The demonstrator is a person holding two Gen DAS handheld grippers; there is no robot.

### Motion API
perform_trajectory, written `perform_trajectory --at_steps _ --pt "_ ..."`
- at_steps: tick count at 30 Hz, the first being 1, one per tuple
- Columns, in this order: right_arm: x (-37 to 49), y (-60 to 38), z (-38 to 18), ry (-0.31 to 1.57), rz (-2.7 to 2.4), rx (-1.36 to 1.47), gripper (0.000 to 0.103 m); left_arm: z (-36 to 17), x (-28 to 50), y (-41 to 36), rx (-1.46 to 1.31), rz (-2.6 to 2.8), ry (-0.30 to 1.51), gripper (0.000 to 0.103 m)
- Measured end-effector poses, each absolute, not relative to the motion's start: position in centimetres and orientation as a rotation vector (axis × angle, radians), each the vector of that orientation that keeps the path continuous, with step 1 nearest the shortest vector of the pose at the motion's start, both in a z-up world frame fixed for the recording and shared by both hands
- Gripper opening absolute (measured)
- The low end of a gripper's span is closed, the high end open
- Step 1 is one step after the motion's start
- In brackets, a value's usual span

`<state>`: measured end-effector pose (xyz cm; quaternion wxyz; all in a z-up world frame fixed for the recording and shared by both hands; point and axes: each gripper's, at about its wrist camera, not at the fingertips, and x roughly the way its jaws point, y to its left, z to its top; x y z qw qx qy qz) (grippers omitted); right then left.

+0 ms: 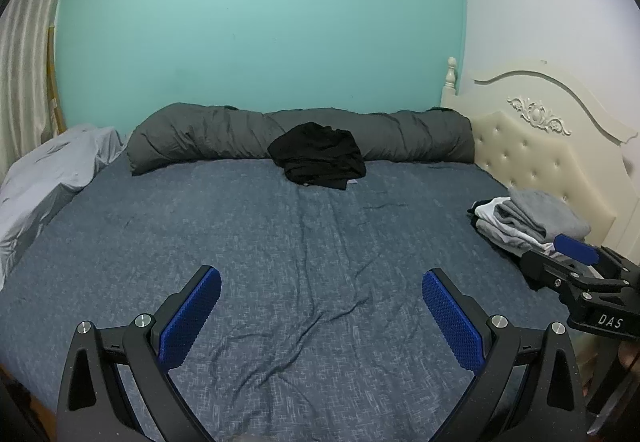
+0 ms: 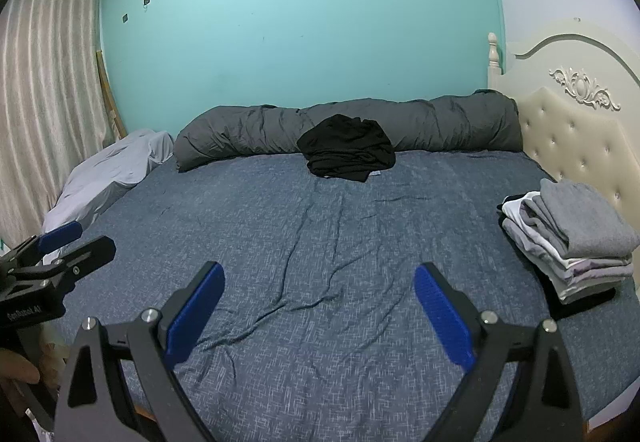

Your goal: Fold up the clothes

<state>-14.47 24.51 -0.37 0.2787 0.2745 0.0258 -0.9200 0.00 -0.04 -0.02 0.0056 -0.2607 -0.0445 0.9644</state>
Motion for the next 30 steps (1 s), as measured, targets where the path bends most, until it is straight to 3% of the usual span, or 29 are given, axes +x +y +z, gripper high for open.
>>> perform_trajectory --at_steps 30 --pt "-14.6 24.8 0.2 0.077 -2.476 0.733 0.096 -0.4 1.0 1.6 -0.801 3.065 -0.134 0.103"
